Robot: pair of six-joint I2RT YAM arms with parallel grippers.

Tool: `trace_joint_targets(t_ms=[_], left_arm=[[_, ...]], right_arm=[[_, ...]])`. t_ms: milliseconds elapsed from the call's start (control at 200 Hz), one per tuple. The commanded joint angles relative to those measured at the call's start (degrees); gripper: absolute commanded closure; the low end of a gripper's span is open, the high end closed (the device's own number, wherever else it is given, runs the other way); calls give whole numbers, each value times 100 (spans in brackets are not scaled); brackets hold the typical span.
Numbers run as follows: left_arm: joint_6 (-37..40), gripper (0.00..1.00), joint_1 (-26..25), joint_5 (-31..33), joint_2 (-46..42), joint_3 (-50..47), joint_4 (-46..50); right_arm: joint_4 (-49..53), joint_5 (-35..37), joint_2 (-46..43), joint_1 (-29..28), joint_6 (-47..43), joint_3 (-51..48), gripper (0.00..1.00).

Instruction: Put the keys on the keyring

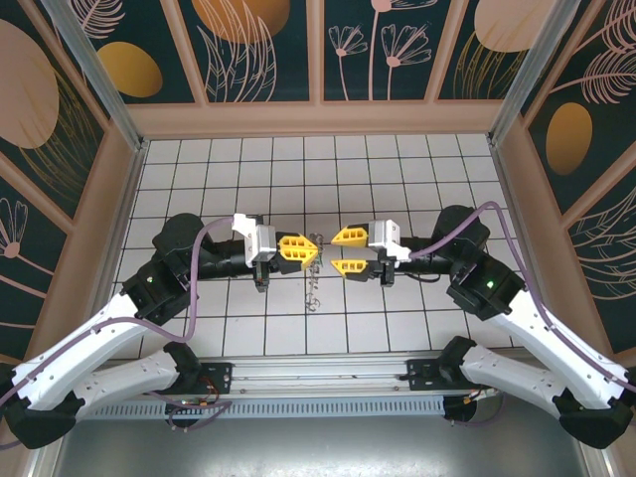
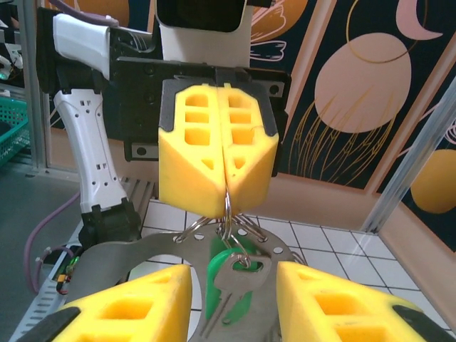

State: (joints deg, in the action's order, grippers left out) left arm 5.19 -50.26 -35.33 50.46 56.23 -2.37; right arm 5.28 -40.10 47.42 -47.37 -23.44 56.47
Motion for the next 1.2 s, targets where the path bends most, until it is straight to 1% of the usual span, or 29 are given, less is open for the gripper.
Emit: trace_joint_targets(t_ms=[0,115,345,771,826,916,1066,1131,1196], left_arm=[[-140,100,-29,-72,-63,-16,-404],[-175,100,-35,-144,-55,-162,-461],[-194,100,-29,-291,56,-131,-518],[-256,100,-28,-332,6,-165,-714],[-271,100,-36,-351,24,-165,-721],[-281,100,-30,-343,17,-178,-730],[-278,100,-36,-377,32,-174,-709],[-268,100,-30,-378,77,-138,-577],[-154,100,-36,-282,111,-85,-239]], right_arm=[[-414,-139,68,-43,114,-39,64],[-667,-317,168,-43,210,-80,64],[-906,-549,330,-49,294,-80,66],[-869,-565,343,-50,342,-174,68],[-903,-594,356,-48,340,-177,71],[-941,-649,404,-44,332,-162,79],[-865,-683,525,-48,215,-64,100],[-738,-639,557,-46,130,6,100],[-537,-494,581,-49,24,105,100]])
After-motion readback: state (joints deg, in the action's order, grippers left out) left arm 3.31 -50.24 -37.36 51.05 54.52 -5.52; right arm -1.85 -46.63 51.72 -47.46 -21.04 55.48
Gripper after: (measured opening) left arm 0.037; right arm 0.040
